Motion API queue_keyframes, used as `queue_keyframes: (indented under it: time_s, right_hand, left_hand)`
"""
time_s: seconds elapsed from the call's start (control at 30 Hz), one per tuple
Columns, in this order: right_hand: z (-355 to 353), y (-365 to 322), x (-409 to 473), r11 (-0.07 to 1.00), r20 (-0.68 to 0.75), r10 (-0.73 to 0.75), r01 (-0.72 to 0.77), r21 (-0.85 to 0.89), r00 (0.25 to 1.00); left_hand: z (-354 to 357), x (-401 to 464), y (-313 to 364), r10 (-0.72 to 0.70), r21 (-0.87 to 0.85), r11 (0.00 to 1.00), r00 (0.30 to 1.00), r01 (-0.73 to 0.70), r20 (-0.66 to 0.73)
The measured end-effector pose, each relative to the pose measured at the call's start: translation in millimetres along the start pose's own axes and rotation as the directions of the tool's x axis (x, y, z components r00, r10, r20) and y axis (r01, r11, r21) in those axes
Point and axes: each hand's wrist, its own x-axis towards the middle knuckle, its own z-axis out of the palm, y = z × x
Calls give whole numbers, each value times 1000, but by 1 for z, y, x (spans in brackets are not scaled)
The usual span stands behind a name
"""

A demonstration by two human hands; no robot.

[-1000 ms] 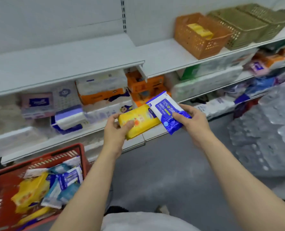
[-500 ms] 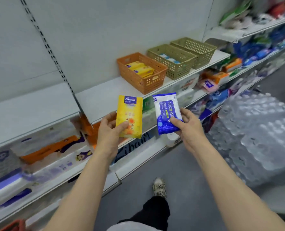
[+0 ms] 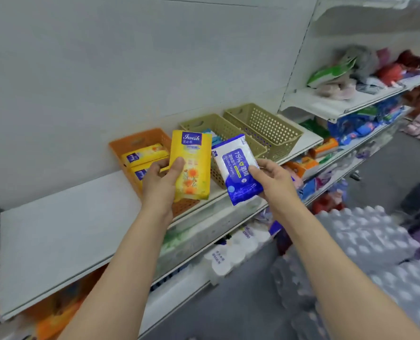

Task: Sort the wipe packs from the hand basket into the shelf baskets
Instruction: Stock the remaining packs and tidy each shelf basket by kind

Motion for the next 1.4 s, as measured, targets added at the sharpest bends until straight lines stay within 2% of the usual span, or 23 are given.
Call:
queue_keyframes:
  time_s: [0.1, 0.23, 0.37, 0.43, 0.57, 0.7, 0.93, 1.07, 1.2, 1.3, 1.4]
  right_hand:
    - [-15, -1, 52, 1000, 26, -10, 11, -23, 1000]
    - [-36, -1, 123, 999, 69, 6, -2, -51, 998]
    - [-58, -3, 205, 999, 142, 14, -9, -39, 990]
    - [-69, -8, 248, 996, 187, 5, 12, -89, 982]
    - [-99, -25, 332, 991, 312, 28, 13, -131, 950]
    - [-129, -42, 405, 966, 403, 77, 32, -256, 912]
    - [-143, -23, 481, 909, 493, 193, 34, -415, 848]
    - [-135, -3, 498, 808, 567, 237, 164, -566, 789]
    - [-113, 9, 510, 672, 655, 205, 382, -634, 727]
    - [-92, 21, 521, 538, 729, 201, 548, -640, 655]
    - [-77, 36, 526, 367, 759, 173, 674, -641, 628]
  left_hand:
    - [35, 34, -6, -34, 39, 999, 999, 35, -25]
    - [78, 74, -13, -73, -14, 997, 997, 73, -29]
    - [120, 116, -24, -47, -72, 996, 998, 45, -31]
    - [143, 134, -30, -22, -67, 998, 999, 19, -46]
    - [198, 164, -42, -13, -82, 997, 994, 4, -106]
    - [246, 188, -48, -7, -95, 995, 983, -11, -185]
    - [278, 209, -69, 9, -126, 990, 936, -57, -351]
    - [284, 215, -75, 35, -124, 988, 915, -92, -401]
    - [285, 215, -80, 57, -106, 988, 896, -115, -439]
    - [281, 211, -83, 69, -101, 986, 883, -130, -464]
    - [274, 206, -82, 83, -98, 984, 870, -149, -487]
